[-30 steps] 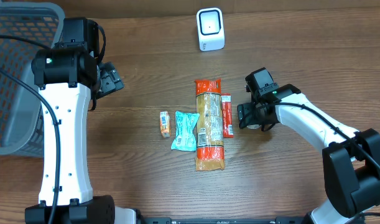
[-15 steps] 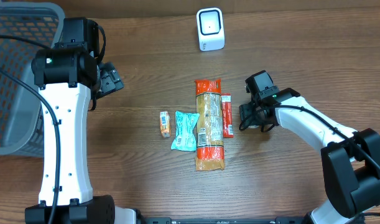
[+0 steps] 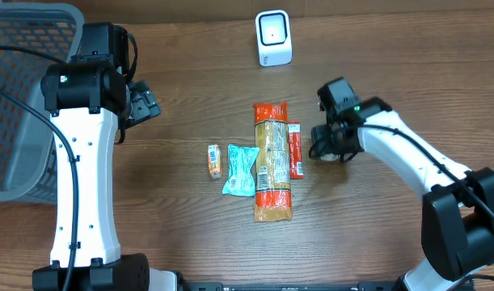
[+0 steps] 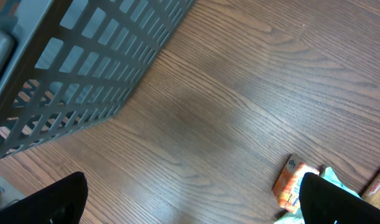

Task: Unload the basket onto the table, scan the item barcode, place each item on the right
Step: 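Carry the jar to the white scanner and hold it under it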

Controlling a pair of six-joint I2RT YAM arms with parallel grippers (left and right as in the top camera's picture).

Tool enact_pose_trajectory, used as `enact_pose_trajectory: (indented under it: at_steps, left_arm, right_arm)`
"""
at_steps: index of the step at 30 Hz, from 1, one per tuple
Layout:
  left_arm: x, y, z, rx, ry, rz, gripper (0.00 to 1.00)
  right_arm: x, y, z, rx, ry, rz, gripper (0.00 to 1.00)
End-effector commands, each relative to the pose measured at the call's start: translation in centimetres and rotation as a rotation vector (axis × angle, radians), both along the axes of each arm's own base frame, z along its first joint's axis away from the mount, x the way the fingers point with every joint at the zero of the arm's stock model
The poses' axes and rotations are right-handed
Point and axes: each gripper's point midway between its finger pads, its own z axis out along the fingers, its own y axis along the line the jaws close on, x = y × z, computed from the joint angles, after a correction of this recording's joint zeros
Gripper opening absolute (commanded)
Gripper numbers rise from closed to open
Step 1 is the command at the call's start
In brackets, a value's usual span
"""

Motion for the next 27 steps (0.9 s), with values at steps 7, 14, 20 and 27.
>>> enact_pose_trajectory:
  at_steps: [7, 14, 20, 27]
  left_arm:
    - [0.1, 0.3, -0.1, 0.017, 0.012, -0.010, 1.00]
    - [0.1, 0.3, -0.1, 0.017, 0.013, -0.010, 1.00]
    - [0.1, 0.3, -0.1, 0.017, 0.013, -0.010, 1.00]
    - [0.1, 0.3, -0.1, 0.017, 0.012, -0.010, 1.00]
  right_arm:
    - [3.2, 1.2, 7.8, 0.043, -0.121, -0.001, 0.13]
    - [3.3, 1.3, 8.3, 0.049, -0.127, -0.001, 0.08]
    - [3.7, 1.4, 8.5, 0.052, -0.145, -0.002, 0.07]
    - [3.2, 2.2, 10.2, 0.091, -0.125, 0.036, 0.06]
